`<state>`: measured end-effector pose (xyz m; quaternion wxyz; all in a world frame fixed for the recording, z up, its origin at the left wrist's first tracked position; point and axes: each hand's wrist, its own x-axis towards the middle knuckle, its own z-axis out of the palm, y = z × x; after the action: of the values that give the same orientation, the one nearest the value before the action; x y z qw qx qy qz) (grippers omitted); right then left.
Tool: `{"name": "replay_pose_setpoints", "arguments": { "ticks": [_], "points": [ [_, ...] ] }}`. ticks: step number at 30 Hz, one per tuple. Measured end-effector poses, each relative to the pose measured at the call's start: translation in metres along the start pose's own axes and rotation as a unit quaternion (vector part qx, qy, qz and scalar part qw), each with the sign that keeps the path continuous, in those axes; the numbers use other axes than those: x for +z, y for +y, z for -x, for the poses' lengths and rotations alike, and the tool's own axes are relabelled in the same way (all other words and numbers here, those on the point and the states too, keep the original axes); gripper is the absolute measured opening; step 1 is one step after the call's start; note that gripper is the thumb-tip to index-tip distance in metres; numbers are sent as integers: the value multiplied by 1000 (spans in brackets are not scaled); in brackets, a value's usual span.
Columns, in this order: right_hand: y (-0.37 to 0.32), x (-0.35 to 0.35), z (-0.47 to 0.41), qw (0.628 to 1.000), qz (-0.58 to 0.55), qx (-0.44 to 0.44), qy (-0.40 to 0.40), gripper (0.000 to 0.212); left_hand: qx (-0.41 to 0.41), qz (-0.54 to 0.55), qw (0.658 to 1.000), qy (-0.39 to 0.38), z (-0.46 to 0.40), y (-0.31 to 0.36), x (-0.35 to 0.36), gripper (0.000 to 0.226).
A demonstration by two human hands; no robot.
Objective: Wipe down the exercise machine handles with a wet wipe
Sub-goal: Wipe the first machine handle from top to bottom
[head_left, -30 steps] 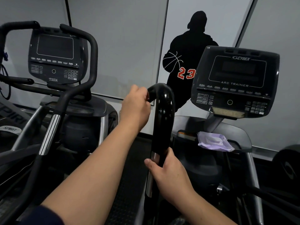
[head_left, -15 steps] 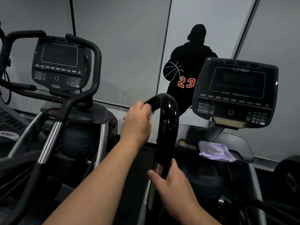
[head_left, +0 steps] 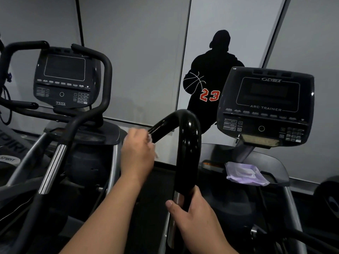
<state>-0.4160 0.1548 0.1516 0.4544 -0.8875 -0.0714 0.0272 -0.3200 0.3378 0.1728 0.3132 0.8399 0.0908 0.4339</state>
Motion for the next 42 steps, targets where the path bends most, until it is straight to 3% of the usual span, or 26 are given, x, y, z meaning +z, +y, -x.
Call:
{"name": "replay_pose_setpoints", "arguments": {
  "ticks": [3,8,12,17,21,26,31,38,42],
  "points": [
    [-1,0,0,1000,1,2,8,31,-137,57,989,13,-2,-2,-5,15],
    [-2,2,1,1000,-7,7,9,39,-49,74,996,-3,0,2,-6,17],
    [-4,1,1,1000,-8,9,10,41,-160,92,983,14,-9,-13,-10,12],
    [-6,2,0,1000,-14,18,14,36,-158,122,980,11,2,-14,-9,14],
    [-5,3,0,1000,-11,21,19,31,-284,222,932,30,-4,-16,-7,6],
    [-9,3,0,1000,-6,18,25,34,-318,261,910,54,3,-8,-5,12],
    [-9,4,-1,999,-11,19,25,34,-415,403,815,40,-9,-13,3,25],
    [-11,1,-3,1000,-17,12,18,34,-456,503,734,20,4,-5,2,37],
    [-10,2,-3,1000,-21,6,17,38,-491,562,665,29,0,-7,6,39]
  ]
}}
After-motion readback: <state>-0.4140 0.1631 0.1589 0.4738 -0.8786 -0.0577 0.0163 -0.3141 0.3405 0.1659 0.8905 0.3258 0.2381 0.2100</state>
